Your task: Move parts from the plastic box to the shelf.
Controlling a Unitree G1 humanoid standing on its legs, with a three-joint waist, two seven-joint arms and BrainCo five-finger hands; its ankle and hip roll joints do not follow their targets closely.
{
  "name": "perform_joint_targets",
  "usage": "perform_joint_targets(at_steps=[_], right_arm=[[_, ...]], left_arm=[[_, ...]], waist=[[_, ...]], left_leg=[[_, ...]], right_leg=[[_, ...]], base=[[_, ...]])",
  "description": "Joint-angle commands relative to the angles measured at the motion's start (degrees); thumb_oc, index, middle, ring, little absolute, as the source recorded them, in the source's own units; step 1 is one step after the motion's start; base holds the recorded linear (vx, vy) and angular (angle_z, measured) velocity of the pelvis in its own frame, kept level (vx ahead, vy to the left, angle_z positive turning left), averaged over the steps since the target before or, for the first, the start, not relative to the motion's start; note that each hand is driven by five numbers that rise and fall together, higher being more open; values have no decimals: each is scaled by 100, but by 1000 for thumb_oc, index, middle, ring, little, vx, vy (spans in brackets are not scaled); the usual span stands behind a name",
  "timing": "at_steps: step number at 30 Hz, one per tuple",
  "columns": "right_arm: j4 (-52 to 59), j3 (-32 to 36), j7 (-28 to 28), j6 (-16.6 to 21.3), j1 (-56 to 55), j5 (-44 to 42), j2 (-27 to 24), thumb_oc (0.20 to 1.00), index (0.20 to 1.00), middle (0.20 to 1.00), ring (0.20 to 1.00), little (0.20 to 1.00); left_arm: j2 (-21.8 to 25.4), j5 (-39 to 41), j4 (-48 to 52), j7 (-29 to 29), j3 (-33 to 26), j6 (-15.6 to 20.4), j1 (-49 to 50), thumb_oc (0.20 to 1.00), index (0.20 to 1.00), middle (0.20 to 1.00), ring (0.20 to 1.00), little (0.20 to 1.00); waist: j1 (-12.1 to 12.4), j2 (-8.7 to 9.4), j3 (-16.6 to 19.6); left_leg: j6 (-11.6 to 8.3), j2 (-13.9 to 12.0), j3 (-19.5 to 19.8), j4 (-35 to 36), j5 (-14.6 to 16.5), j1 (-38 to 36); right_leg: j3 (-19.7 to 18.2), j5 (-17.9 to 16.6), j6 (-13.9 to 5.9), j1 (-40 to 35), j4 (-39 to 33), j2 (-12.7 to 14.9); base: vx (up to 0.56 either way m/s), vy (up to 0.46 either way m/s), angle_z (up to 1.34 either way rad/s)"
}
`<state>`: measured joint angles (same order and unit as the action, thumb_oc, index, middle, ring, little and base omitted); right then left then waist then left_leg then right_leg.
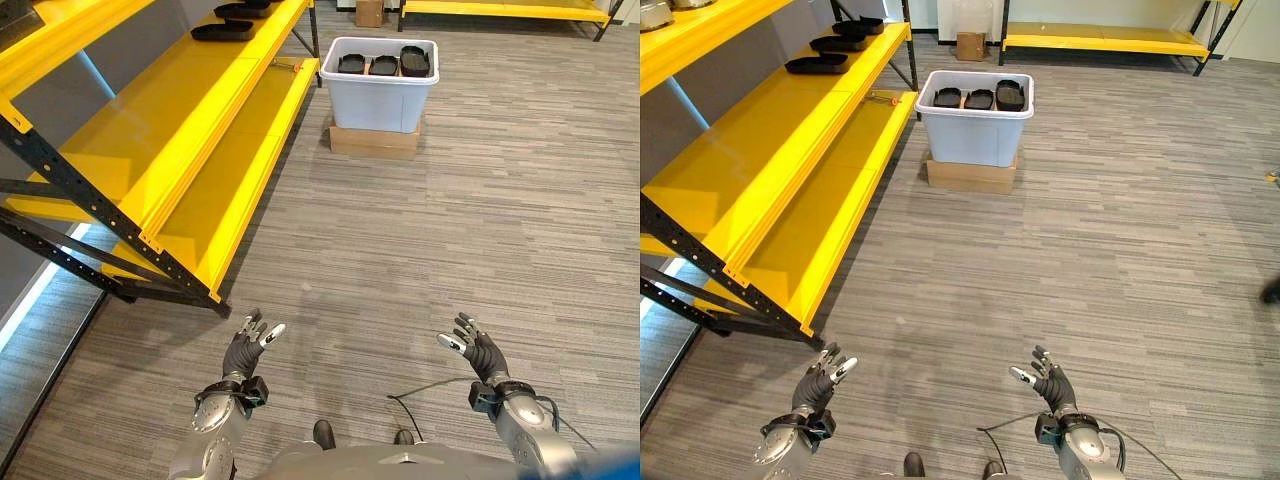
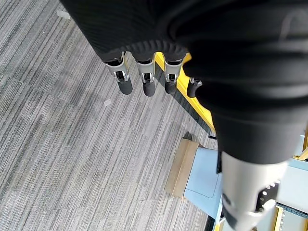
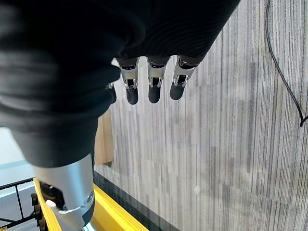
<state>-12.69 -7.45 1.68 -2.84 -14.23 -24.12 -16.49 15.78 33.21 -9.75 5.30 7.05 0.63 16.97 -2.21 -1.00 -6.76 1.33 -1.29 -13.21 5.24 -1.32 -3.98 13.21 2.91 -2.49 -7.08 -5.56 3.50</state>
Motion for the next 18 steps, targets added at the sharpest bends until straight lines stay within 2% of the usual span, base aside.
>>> perform_joint_targets(at_steps=[1,18], right_arm=[[179,-18,-24,223,154,-112,-99,1000,1000,1000,1000,1000],[173,-47,-19,200,151,-103,-99,1000,1000,1000,1000,1000]], left_arm=[[48,161,195,-2,-234,255,-166,1000,1000,1000,1000,1000],[65,69,182,-6,-206,234,-149,1000,1000,1000,1000,1000]], waist=[[14,86,39],[14,77,50]], left_leg=[[-454,-513,319,-24,271,-201],[-451,-509,327,-24,301,-231]], right_leg=[[253,-35,-456,18,56,382],[264,5,-442,-32,56,370]], base=[[0,0,0],[0,0,0]])
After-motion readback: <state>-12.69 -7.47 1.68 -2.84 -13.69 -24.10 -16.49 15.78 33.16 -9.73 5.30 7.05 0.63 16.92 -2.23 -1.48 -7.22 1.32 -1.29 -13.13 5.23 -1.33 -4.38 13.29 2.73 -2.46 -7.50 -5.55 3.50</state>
